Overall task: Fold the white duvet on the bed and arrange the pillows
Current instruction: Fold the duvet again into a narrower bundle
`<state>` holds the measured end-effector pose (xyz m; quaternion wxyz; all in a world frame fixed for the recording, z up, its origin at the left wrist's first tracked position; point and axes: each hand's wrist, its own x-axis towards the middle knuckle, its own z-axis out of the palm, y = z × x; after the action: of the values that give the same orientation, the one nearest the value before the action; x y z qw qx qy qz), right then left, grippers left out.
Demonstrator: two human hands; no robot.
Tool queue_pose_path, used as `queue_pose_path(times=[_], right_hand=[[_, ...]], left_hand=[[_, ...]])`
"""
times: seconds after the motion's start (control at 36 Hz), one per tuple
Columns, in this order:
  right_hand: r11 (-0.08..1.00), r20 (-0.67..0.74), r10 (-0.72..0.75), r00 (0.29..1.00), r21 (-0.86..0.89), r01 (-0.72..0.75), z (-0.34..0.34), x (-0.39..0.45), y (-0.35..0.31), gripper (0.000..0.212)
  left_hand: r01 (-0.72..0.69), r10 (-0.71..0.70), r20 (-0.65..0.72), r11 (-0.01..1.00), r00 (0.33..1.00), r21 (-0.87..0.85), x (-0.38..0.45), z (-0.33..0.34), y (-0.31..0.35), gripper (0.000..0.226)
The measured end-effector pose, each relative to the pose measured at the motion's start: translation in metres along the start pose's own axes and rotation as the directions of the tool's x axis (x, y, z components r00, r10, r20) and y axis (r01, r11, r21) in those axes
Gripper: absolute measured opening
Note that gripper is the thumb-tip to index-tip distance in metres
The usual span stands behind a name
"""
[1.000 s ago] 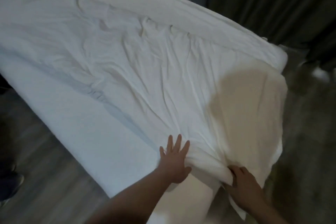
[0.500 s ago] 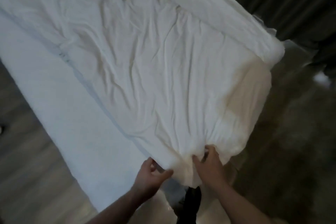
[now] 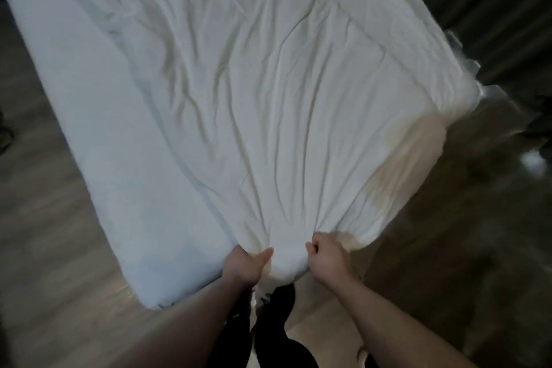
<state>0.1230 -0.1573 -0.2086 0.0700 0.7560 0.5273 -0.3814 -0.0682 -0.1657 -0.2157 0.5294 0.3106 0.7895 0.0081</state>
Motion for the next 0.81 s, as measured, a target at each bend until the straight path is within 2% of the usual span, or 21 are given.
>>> queue_pose_path(times=[0.06,0.11,0.17,0.19,0.25,0.31,0.39,0.44,0.53,0.64,0.72,0.81], right_hand=[[0.999,0.053,0.012,0.999,-0.03,-0.011,-0.006,0.013,0.0,0.031],[1.0,0.028,0.017,0.999,0.02,-0.018,-0.018,0.02,0.005,0.023],[0.99,-0.054,0.068,0.996,0.127,-0.061,-0.032,0.019,0.017,0.007],[0.98,-0.099,0.106,0.989,0.181,-0.087,-0.04,0.019,0.025,0.008],[0.947,-0.163,0.186,0.969,0.294,-0.133,-0.056,0.023,0.04,0.019],[0.894,-0.182,0.254,0.95,0.418,-0.159,-0.072,0.035,0.057,0.036],[0.802,-0.08,0.311,0.947,0.557,-0.217,-0.099,0.057,0.083,0.061],[0.796,-0.012,0.326,0.945,0.543,-0.268,-0.109,0.08,0.103,0.077],[0.836,0.043,0.299,0.953,0.469,-0.284,-0.11,0.118,0.138,0.099],[0.861,0.105,0.183,0.978,0.463,-0.21,-0.124,0.123,0.113,0.082],[0.895,0.076,0.143,0.987,0.415,-0.162,-0.119,0.134,0.106,0.082],[0.928,0.023,0.127,0.992,0.35,-0.127,-0.108,0.143,0.104,0.074]], left_hand=[[-0.005,0.003,0.035,0.998,0.999,0.056,0.008,-0.004,-0.001,0.097],[-0.022,0.016,0.091,0.998,0.996,0.066,0.012,-0.004,-0.006,0.102],[-0.01,0.016,0.141,0.999,0.99,-0.04,0.006,0.0,-0.011,0.077],[-0.007,0.031,0.184,0.992,0.982,-0.126,0.001,0.004,-0.014,0.07],[-0.001,0.075,0.261,0.962,0.963,-0.273,-0.009,0.016,-0.02,0.07],[0.049,0.048,0.263,0.935,0.963,-0.352,-0.021,0.027,-0.022,0.049],[0.089,-0.019,0.17,0.906,0.985,-0.413,-0.028,0.045,-0.027,0.032],[0.08,-0.05,0.083,0.909,0.995,-0.41,-0.032,0.056,-0.027,0.031],[0.078,-0.094,-0.039,0.948,0.995,-0.307,-0.038,0.07,-0.024,0.021],[0.149,-0.19,-0.152,0.957,0.97,-0.248,-0.038,0.081,-0.021,0.043],[0.21,-0.255,-0.196,0.952,0.947,-0.223,-0.037,0.089,-0.015,0.057],[0.201,-0.258,-0.237,0.95,0.937,-0.239,-0.037,0.094,-0.011,0.059]])
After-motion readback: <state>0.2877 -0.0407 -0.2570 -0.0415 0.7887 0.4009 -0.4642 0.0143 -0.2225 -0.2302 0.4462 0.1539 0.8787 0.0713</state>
